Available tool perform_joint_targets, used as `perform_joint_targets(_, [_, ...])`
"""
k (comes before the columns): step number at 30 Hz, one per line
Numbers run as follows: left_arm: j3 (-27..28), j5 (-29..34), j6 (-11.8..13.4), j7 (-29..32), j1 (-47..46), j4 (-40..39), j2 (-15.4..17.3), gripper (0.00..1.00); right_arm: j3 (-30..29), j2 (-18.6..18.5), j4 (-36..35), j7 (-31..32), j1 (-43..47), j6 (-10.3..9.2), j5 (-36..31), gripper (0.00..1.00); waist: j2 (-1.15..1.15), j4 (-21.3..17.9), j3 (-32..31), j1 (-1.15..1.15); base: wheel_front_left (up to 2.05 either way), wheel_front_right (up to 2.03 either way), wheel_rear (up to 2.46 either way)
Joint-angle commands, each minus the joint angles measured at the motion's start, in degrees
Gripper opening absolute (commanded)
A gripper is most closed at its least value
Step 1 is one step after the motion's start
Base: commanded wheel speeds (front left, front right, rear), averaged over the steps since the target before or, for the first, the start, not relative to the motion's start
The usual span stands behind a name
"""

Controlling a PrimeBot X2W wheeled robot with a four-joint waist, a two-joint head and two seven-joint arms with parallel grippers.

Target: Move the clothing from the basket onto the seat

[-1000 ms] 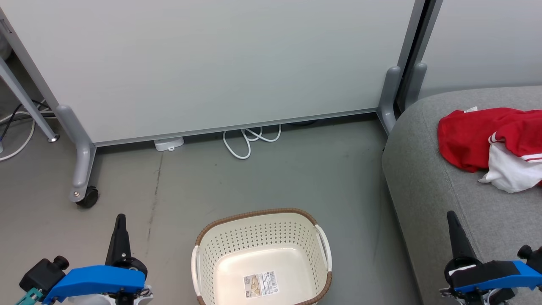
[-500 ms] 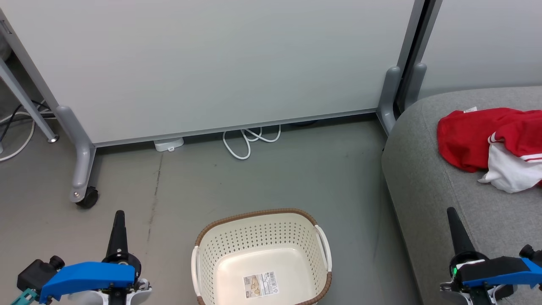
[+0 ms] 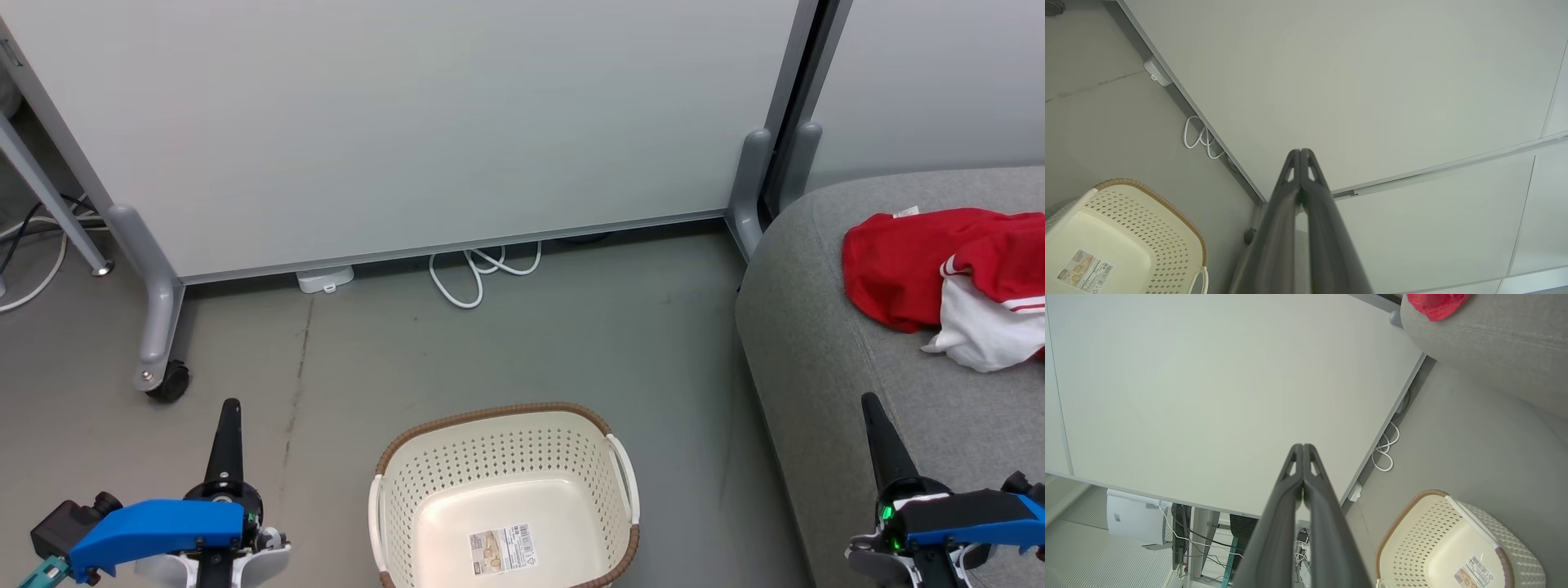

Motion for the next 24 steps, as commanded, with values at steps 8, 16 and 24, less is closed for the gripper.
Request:
perform_joint_targets(8, [0.63, -4.59, -0.48, 1.14, -1.38, -0.60, 0.18, 0.00, -0.29, 0.17, -0.62, 1.12, -1.44, 0.02, 4.51, 0.00, 0.00, -0.02, -0.04, 0.00, 0.00, 0.00, 0.00])
perform_joint_targets(16, [0.86, -8.43, -0.51, 2.09, -1.60, -0.64, 0.19, 0.00, -0.48, 0.29, -0.66, 2.07, -1.52, 0.02, 8.27, 0.00, 0.00, -0.04, -0.08, 0.00, 0.00, 0.00, 0.00])
perform_joint_targets(24, [1.06, -12.04, -0.50, 3.06, -1.85, -0.68, 0.19, 0.00, -0.67, 0.40, -0.76, 3.05, -1.76, 0.02, 11.80, 0.00, 0.00, -0.06, -0.11, 0.00, 0.00, 0.00, 0.00])
